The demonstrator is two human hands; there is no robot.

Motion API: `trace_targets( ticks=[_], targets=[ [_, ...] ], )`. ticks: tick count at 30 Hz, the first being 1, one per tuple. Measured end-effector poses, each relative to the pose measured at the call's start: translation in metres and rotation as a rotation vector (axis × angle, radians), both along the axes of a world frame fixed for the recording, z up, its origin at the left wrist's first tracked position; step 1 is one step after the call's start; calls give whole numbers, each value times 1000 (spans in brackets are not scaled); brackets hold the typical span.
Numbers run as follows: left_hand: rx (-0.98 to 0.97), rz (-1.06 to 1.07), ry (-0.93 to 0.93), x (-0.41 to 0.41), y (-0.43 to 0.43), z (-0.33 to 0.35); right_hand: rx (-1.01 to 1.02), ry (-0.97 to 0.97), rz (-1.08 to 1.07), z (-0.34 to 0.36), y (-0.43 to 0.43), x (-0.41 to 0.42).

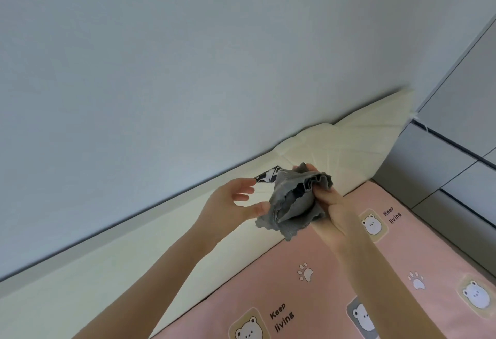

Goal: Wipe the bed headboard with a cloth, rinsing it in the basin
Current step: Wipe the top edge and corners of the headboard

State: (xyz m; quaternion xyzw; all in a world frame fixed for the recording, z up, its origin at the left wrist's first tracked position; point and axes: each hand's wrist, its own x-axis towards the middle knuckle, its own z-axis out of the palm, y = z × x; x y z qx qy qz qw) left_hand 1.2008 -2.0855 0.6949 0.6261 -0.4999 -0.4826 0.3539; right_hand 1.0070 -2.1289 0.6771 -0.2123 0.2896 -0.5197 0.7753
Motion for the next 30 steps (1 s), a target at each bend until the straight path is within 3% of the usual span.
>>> trace_targets(
  ticks=[4, 12, 15, 22, 30],
  targets=[
    [-17, -1, 165, -22, 11, 9, -19, -161, 30, 5, 15, -5],
    [-100, 64, 124, -33, 26, 12, 16, -278, -2, 10, 26, -7],
    [-137, 64, 98, -24, 26, 16, 5, -213, -97, 9, 27, -20],
    [-238, 28, 1, -6, 26, 29, -78, -3, 0, 5, 40, -35],
    [-226, 88, -214, -3, -8, 50, -46, 556, -99, 29, 48, -28]
  ],
)
